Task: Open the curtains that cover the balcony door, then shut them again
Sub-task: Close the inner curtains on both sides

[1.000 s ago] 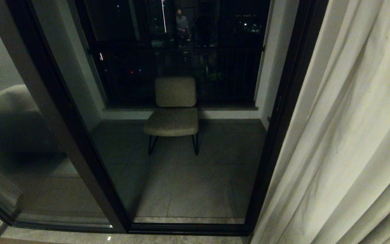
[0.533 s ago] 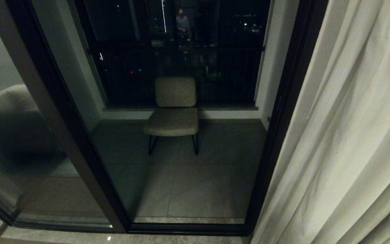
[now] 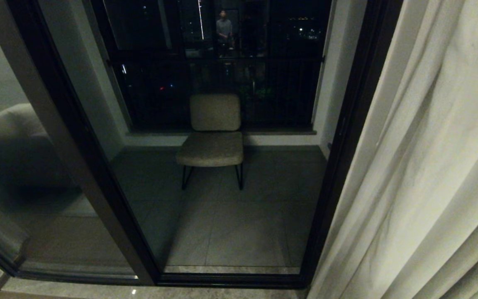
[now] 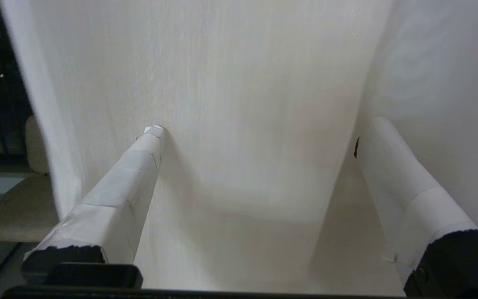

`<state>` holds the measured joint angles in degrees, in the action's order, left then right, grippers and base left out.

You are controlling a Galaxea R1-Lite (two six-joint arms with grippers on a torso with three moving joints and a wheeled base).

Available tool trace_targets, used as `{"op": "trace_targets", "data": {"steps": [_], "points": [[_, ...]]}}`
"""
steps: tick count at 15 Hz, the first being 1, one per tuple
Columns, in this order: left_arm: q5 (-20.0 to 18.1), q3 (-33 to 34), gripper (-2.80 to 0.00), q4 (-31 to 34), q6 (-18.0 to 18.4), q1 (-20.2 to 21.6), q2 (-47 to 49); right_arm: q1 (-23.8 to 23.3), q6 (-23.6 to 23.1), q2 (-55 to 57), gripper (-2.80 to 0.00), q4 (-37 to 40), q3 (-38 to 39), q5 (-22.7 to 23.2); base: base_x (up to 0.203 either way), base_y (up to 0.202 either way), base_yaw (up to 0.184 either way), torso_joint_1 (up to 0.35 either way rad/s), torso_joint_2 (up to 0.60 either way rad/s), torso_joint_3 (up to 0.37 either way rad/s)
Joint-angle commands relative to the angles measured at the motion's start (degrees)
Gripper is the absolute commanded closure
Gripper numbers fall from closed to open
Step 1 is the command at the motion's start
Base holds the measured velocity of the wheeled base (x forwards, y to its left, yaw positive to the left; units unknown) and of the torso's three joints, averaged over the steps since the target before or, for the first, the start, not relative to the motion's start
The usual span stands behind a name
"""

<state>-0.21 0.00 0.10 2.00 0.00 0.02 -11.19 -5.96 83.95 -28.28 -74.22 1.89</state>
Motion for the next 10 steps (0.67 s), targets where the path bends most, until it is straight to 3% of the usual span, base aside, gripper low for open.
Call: {"op": "trace_targets", "data": {"steps": [1, 10], "points": [[0.03, 0.00, 0.00, -0.01, 0.02, 0.00, -0.02, -0.23, 0.06, 4.38, -2.80, -0.19, -3.04, 0.11, 0.000, 0.000, 0.000, 0.000, 0.00, 0.000], [0.03, 0.00, 0.00, -0.01, 0.00, 0.00, -0.02, -0.10, 0.13, 10.53, -2.80, -0.19, -9.50, 0.40, 0.000, 0.000, 0.000, 0.000, 0.00, 0.000]]}}
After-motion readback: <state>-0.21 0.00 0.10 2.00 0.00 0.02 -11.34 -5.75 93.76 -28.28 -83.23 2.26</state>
